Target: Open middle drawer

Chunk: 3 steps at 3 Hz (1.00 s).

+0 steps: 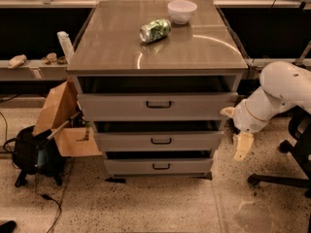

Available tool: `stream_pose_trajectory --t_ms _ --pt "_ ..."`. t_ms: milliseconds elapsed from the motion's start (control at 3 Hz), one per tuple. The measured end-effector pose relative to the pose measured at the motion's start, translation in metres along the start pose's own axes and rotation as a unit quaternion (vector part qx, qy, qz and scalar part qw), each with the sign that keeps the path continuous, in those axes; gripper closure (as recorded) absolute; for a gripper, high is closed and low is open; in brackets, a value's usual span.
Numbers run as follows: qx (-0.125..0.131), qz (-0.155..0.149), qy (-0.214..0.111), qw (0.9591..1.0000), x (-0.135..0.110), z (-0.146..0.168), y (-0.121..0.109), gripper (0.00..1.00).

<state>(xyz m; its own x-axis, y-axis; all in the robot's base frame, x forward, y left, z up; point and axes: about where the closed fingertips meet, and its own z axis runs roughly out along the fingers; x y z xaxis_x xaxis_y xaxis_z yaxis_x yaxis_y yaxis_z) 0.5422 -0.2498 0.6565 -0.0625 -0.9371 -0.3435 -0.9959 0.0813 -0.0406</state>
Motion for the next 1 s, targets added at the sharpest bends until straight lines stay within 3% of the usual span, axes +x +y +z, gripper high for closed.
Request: stream_pose_trajectory --t_ms 333,667,1000 --pt "0.0 0.0 0.0 1.0 0.0 0.0001 0.0 0.0" --pt "0.005 0.019 0.01 0.9998 0.0004 0.0058 -0.0011 0.0" --pt "0.03 0.035 0.02 0.9987 0.001 0.0096 0.0059 0.0"
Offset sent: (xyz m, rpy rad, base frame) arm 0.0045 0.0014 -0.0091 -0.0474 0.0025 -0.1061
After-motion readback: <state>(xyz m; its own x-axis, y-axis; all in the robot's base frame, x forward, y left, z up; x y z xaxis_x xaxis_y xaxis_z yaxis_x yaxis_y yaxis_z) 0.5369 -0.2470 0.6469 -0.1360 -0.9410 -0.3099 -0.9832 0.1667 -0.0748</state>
